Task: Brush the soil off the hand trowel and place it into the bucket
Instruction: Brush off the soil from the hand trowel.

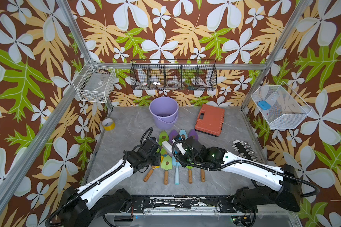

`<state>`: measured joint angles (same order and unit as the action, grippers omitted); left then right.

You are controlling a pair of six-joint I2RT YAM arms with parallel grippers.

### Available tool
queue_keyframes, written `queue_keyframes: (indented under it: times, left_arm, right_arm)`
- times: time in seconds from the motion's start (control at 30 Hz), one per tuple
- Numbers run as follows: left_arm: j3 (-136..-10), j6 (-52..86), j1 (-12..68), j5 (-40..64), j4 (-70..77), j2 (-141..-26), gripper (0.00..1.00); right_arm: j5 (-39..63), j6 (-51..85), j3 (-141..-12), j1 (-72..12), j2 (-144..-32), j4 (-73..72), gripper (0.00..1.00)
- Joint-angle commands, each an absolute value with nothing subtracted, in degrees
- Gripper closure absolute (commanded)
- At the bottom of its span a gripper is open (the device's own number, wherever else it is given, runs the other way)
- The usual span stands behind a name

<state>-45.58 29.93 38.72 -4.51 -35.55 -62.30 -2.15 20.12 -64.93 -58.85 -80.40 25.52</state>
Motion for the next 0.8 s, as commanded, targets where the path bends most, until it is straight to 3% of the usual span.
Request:
queue_keyframes:
  times: [0.0,0.27,0.57,0.77]
  left_arm:
    - [-47.1,29.1,39.1,-6.2,-36.7,-62.6,1.00]
    - [-50.7,26.9,39.4,-8.1,-39.8,-64.8,1.00]
    - [-53.7,25.0,40.9,-9.8,-43.2,-66.8,1.00]
    - [-55.4,22.8,40.9,-11.3,-45.8,-66.6,1.00]
  right_arm:
    - [0.2,17.4,-67.6,-58.9,-82.6,27.3,1.00]
    - [0.2,16.5,-72.4,-58.9,-89.4,30.5,1.00]
    - [-13.8,16.4,-80.7,-58.5,-95.8,35.8,1.00]
    - [-11.7,15.8,-84.4,-58.4,-95.5,37.7,1.00]
